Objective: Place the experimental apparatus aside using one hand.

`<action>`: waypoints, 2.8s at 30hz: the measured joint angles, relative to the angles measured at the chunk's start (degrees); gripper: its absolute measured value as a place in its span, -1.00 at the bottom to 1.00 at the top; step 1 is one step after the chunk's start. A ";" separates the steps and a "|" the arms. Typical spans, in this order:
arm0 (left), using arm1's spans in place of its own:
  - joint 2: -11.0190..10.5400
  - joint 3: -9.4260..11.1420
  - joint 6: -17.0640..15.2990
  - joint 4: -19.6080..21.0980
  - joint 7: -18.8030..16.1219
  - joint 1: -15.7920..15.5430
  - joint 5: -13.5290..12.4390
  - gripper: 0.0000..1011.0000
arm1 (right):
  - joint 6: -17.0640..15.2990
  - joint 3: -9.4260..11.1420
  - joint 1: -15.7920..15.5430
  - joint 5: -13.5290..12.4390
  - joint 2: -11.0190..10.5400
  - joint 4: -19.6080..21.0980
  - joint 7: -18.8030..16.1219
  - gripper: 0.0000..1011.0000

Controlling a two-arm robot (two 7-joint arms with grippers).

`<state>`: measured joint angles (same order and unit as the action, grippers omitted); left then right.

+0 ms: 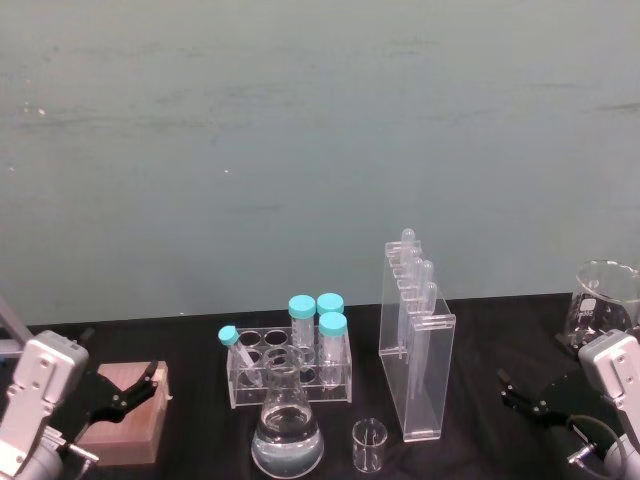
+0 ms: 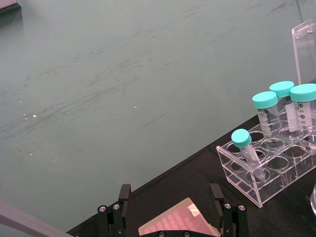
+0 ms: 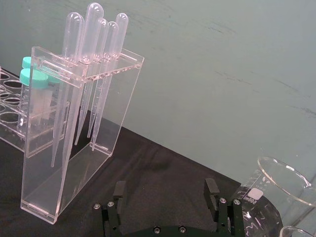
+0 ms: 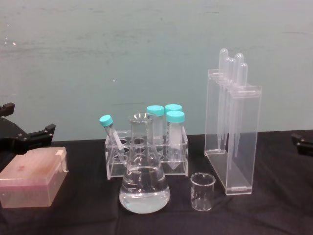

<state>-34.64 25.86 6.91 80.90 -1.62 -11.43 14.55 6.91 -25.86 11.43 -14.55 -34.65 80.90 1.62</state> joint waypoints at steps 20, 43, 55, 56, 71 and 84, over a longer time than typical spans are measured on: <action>0.00 0.00 0.00 0.00 0.00 0.00 0.00 0.98 | 0.00 0.00 0.00 0.00 0.00 0.00 0.00 0.98; 0.00 0.00 0.00 0.00 0.00 0.00 0.00 0.98 | 0.98 2.34 -0.48 1.76 1.12 0.03 -0.84 0.98; 0.00 0.00 0.00 0.00 0.00 0.00 0.00 0.98 | 0.43 5.45 -2.51 1.76 1.56 2.93 -1.13 0.98; 0.00 0.00 0.00 0.00 0.00 0.00 0.00 0.98 | 0.29 5.68 -2.69 1.68 1.57 3.24 -1.14 0.98; 0.00 0.00 0.00 0.00 0.00 0.00 0.00 0.98 | -1.06 9.52 -7.19 0.37 1.83 10.72 -2.35 0.98; 0.00 0.00 0.00 0.00 -0.01 0.00 0.00 0.98 | 0.77 11.72 -9.97 1.14 2.50 14.71 -3.56 0.98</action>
<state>-34.64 25.86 6.91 80.90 -1.62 -11.43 14.55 7.68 -14.14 1.45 -13.40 -32.14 95.61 -1.94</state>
